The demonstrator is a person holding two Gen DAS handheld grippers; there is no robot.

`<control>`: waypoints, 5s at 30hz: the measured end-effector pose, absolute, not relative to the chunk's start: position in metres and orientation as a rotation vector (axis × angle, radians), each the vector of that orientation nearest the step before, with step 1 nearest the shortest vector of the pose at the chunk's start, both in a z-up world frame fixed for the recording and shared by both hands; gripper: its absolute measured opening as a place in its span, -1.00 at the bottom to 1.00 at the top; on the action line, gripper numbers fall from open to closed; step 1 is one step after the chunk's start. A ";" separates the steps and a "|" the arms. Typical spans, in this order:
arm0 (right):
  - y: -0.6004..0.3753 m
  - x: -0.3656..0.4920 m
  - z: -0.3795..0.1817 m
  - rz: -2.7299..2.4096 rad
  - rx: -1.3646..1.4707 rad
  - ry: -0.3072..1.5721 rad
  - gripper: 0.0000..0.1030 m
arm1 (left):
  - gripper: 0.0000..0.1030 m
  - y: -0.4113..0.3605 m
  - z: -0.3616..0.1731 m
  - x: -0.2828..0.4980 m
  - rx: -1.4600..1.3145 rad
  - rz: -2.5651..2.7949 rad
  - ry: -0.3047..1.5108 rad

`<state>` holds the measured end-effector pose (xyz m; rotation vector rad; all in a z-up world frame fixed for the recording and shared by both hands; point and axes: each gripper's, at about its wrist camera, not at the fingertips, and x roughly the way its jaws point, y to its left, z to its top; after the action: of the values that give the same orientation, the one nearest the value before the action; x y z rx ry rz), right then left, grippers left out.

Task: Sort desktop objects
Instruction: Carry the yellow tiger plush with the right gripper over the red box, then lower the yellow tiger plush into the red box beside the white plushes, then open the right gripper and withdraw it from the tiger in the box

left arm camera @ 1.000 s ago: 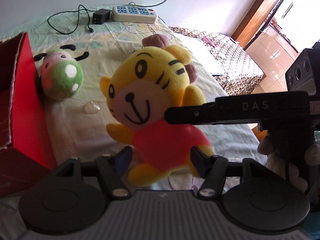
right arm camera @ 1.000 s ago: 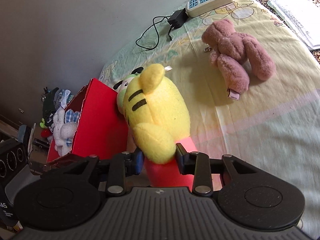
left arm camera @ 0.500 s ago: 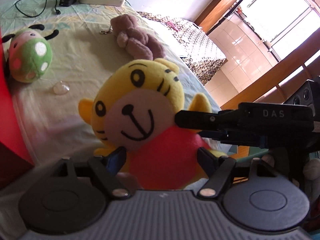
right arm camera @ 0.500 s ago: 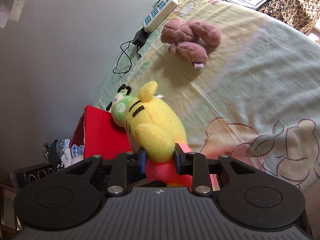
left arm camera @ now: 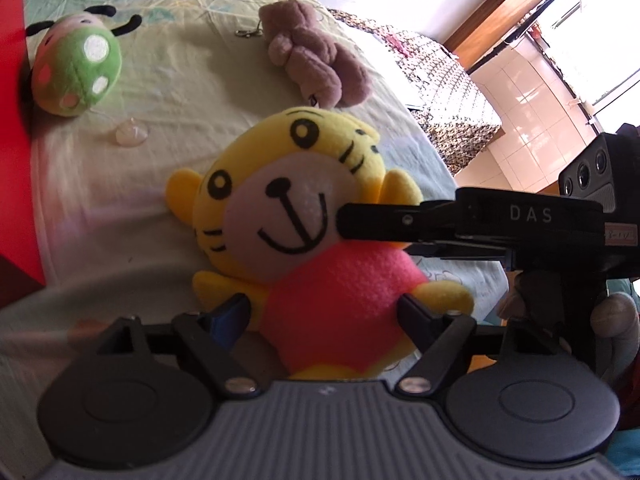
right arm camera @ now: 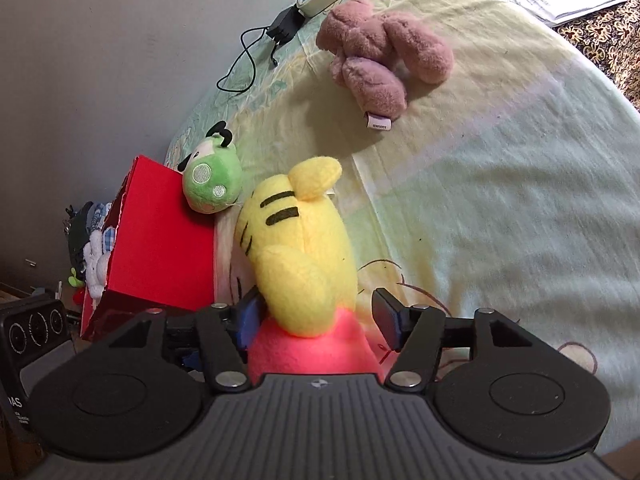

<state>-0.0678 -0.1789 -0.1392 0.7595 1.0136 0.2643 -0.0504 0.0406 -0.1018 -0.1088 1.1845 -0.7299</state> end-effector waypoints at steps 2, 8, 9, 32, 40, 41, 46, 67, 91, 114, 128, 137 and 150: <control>-0.181 -0.063 -0.145 0.312 0.787 1.035 0.30 | 0.57 0.042 -0.104 -0.051 -0.137 -0.709 1.188; -0.179 -0.059 -0.148 0.443 0.814 1.075 0.04 | 0.57 0.038 -0.103 -0.053 -0.159 -0.676 1.182; -0.180 -0.060 -0.147 0.456 0.824 1.082 -0.01 | 0.56 0.036 -0.100 -0.054 -0.150 -0.678 1.174; -0.109 -0.107 -0.045 0.489 0.788 0.883 -0.13 | 0.51 0.107 -0.004 -0.077 -0.021 -0.884 0.927; -0.044 -0.112 -0.001 0.491 0.722 0.725 -0.13 | 0.51 0.181 0.037 -0.072 -0.055 -0.921 0.801; -0.037 -0.110 0.003 0.494 0.714 0.706 -0.13 | 0.51 0.190 0.042 -0.071 -0.056 -0.919 0.784; -0.004 -0.098 0.020 0.517 0.689 0.627 -0.13 | 0.51 0.227 0.060 -0.062 -0.055 -0.900 0.712; 0.063 -0.016 0.012 0.476 0.510 0.635 -0.13 | 0.51 0.283 0.021 0.020 -0.229 -0.774 0.733; 0.094 0.036 -0.024 0.302 0.302 0.921 -0.14 | 0.52 0.277 -0.052 0.067 -0.314 -0.741 1.002; 0.085 0.028 -0.008 0.241 0.347 0.764 -0.36 | 0.58 0.259 -0.054 0.083 -0.286 -0.719 1.062; 0.086 0.024 -0.015 0.192 0.274 0.753 -0.45 | 0.58 0.267 -0.047 0.077 -0.262 -0.703 1.049; 0.086 0.023 -0.013 0.188 0.269 0.755 -0.44 | 0.58 0.266 -0.046 0.073 -0.246 -0.703 1.038; 0.085 0.018 -0.011 0.169 0.241 0.762 -0.43 | 0.60 0.258 -0.043 0.067 -0.173 -0.685 1.016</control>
<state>0.0180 0.0852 -0.0110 0.2409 0.7624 0.1693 0.0666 0.2577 -0.0435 -0.1730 1.0158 -0.6849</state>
